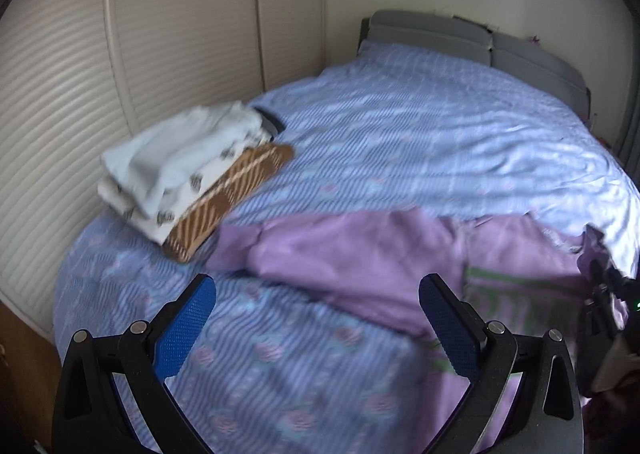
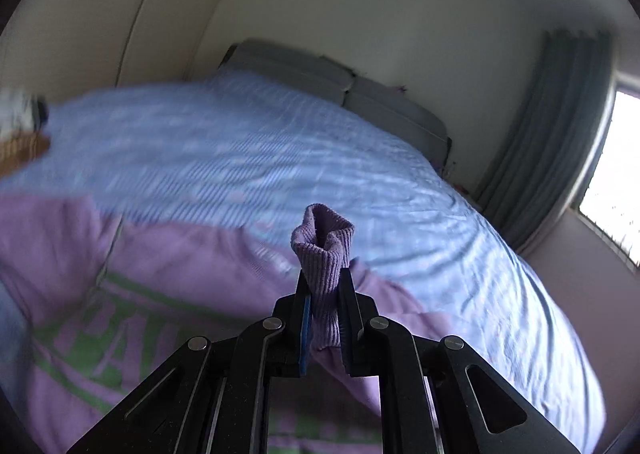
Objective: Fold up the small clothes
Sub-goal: 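Lay the held sleeve across the sweatshirt chest and open the right gripper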
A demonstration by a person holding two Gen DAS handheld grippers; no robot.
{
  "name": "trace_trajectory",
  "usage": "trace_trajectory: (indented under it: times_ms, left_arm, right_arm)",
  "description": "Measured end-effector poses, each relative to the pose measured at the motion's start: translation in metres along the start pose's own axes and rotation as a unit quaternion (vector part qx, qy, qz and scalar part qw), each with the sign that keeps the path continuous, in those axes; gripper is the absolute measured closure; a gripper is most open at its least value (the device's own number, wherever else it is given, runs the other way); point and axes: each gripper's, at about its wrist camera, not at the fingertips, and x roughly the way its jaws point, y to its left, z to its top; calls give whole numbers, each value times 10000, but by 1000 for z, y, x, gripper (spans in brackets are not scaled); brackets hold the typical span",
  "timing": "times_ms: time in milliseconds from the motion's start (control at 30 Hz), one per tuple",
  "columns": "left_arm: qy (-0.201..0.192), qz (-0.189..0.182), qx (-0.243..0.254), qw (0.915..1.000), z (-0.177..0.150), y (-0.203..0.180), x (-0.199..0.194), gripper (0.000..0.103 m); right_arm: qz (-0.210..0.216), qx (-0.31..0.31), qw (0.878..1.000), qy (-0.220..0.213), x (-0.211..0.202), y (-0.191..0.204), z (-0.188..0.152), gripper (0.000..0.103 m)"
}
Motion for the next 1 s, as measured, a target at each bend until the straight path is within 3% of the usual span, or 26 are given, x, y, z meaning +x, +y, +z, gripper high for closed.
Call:
trace_trajectory:
  times_ms: [200,367,533,733,867,1000]
  left_arm:
    - [265,-30,-2,9996,-15,14,21,0]
    - [346,-165,-104,9992,-19,21,26,0]
    - [394,-299,-59,9988,-17,23,26,0]
    - [210,-621,86,9978,-11,12,6,0]
    - [48,-902,322,9954,-7,-9,-13,0]
    - [-85,-1308,756,9885,-7,-44,-24,5]
  right_arm:
    - [65,-798,9957,456,14,68,-17,90]
    - [372,-872,9933,656,21,85,-24,90]
    - [443,-861,9926,734,21,93,-28,80]
    - [861,-414,9933,645,-2,79,-22,58]
    - [1290,284,9894,600,-20,54,-19,54]
    - [1213,965,9865,528,-39,7,-29,54]
